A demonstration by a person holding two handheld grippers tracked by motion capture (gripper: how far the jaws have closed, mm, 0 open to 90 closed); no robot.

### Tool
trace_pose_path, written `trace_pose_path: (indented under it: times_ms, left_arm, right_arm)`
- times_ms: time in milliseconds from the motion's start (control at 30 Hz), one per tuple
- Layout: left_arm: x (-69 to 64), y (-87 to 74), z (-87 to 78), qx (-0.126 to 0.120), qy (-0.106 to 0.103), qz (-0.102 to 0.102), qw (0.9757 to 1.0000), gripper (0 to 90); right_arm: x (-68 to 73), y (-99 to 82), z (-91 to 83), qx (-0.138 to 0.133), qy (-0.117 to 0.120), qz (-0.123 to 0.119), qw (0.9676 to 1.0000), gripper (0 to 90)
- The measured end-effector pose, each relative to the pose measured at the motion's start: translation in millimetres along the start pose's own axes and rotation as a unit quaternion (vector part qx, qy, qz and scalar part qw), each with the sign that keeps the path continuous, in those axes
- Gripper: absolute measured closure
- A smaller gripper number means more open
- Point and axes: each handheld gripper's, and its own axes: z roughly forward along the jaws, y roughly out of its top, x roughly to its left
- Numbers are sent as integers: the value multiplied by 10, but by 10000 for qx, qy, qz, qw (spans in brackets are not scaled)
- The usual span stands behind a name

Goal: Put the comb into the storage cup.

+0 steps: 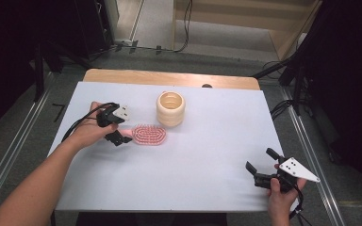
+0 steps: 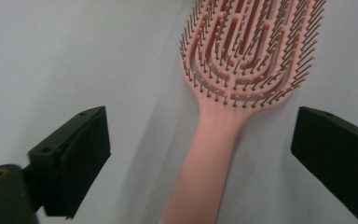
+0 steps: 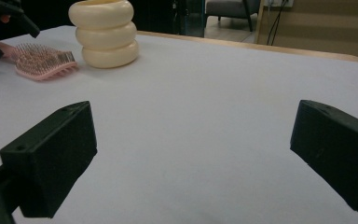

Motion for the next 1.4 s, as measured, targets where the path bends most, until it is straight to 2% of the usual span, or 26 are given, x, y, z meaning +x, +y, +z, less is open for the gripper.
trace_pose_path:
  times_ms: [33, 67, 133, 167, 200, 267, 333, 533, 600, 700, 867, 900, 1000, 1133, 1233, 1400]
  left_arm:
    - [13, -6, 20, 38, 28, -29, 10000, 130]
    - [13, -6, 20, 38, 28, -29, 10000, 156]
    - [24, -15, 44, 97, -57, -21, 9999, 172]
    - [24, -16, 53, 124, -35, -46, 9999, 189]
    - [32, -21, 67, 178, -105, -148, 9997, 230]
    - [36, -23, 74, 206, -146, -166, 9995, 239]
    - [26, -33, 100, 302, -162, -235, 9991, 305]
    - [13, -45, 123, 250, -168, -349, 9989, 318]
    - [25, -53, 125, 273, -252, -487, 9981, 333]
    - [38, -58, 131, 275, -285, -522, 9979, 330]
    - [55, -60, 139, 245, -399, -436, 9980, 350]
    - [64, -52, 135, 268, -463, -328, 9980, 372]
    - [80, -38, 125, 310, -585, -222, 9976, 439]
    - [107, -18, 123, 376, -616, -161, 9973, 510]
    - [115, -23, 121, 350, -618, -196, 9973, 580]
    - [106, -31, 116, 302, -641, -86, 9974, 616]
  right_arm:
    - [0, 0, 0, 2, 0, 1, 10000, 0]
    - [0, 0, 0, 2, 0, 1, 10000, 0]
    - [2, 0, 1, 10, -5, 1, 10000, 0]
    - [3, 1, 2, 9, -2, 5, 10000, 0]
    - [4, 1, 3, 6, -5, 2, 10000, 0]
    - [4, 1, 3, 7, -5, 2, 10000, 0]
    - [7, 1, 3, 16, -5, 13, 10000, 0]
    - [10, 2, 8, 24, -4, -17, 10000, 0]
    - [9, 2, 8, 27, -14, -27, 10000, 0]
    - [9, 2, 8, 29, -15, -29, 10000, 0]
    - [10, 1, 11, 35, -23, -41, 10000, 0]
    - [10, 1, 12, 37, -29, -44, 10000, 0]
    - [12, 1, 14, 42, -38, -35, 10000, 0]
    - [12, 1, 14, 45, -47, -32, 10000, 0]
    - [9, 0, 12, 40, -34, -32, 10000, 0]
    - [11, 2, 15, 58, -46, -31, 10000, 0]
